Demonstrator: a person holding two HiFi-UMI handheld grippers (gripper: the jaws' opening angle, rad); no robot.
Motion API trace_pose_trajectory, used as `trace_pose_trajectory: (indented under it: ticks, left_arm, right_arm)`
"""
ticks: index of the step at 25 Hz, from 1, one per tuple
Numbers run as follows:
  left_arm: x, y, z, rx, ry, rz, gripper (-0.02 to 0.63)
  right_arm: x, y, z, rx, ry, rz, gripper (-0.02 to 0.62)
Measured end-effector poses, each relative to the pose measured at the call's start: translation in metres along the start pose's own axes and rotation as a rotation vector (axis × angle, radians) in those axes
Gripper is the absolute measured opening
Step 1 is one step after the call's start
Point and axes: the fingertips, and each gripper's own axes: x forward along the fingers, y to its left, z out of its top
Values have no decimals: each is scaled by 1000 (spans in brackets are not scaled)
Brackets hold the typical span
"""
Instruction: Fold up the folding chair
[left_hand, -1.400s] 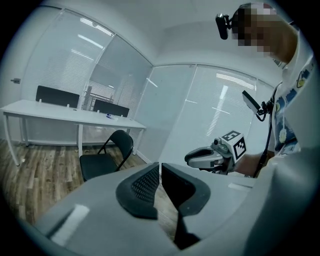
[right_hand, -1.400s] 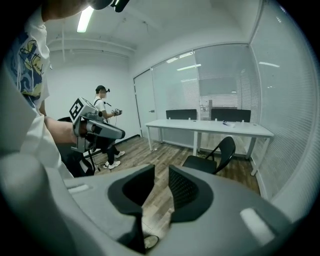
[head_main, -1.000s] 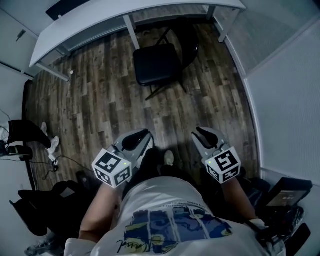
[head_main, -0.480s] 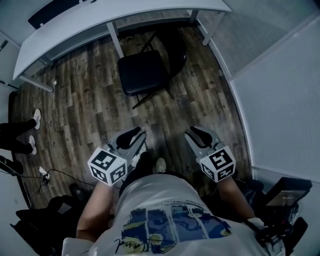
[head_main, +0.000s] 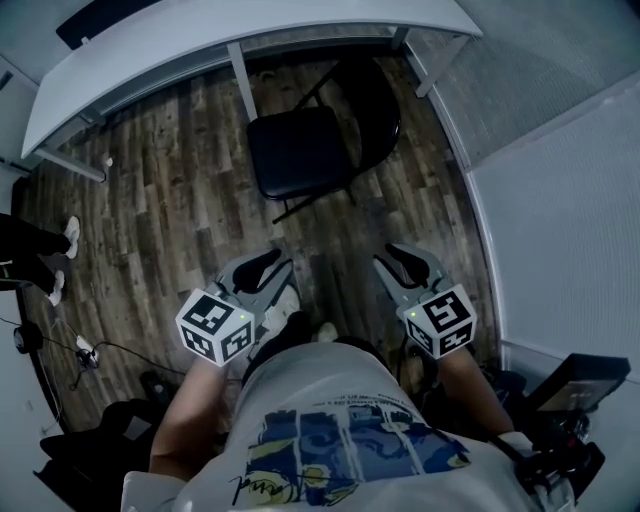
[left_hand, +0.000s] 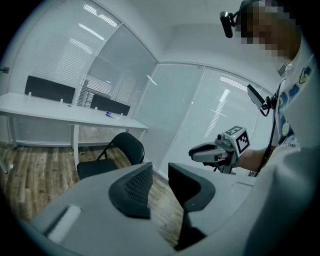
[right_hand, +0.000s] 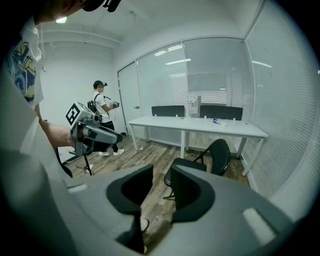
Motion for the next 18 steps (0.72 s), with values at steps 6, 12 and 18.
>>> trace_pose_trajectory:
  ticks: [6, 12, 18]
  left_arm:
    - [-1, 37, 10, 5, -25, -10, 107]
    - [-2, 56, 2, 5, -23, -31, 134]
    - [16, 69, 11, -9, -16, -27, 156]
  right_arm:
    - [30, -5, 24, 3, 3, -28, 117]
    - [50, 0, 20, -13, 57, -27, 167]
    - [56, -39, 27, -7, 69, -66, 169]
